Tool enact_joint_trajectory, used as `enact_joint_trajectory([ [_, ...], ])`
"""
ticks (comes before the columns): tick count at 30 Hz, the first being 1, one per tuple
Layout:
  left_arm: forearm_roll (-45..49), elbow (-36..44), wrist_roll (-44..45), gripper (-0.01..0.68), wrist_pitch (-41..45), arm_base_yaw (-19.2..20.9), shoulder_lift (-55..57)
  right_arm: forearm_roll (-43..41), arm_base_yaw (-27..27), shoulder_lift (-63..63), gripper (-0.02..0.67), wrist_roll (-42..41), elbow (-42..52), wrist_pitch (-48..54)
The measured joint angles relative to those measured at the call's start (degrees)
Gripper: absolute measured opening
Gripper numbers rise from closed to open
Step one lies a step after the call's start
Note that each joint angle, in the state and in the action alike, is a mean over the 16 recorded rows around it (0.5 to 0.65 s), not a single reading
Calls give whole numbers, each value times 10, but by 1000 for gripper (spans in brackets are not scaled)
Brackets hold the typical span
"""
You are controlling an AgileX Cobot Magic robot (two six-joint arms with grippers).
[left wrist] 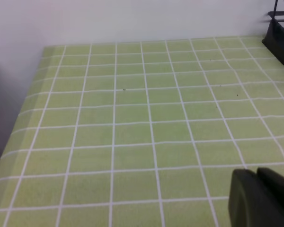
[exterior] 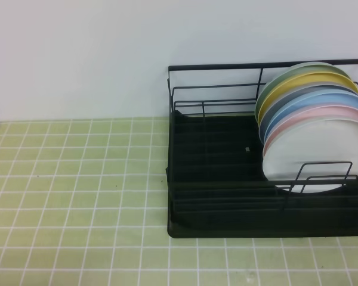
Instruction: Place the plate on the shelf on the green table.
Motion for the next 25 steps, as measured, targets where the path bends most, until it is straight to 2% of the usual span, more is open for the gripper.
enact_joint_trajectory([
  [11, 0, 0, 0, -2, -1, 2, 0, 0, 0, 0, -3, 0, -1, 0],
  [25, 0, 0, 0, -2, -1, 29, 0, -1, 0, 1, -3, 0, 3, 0],
])
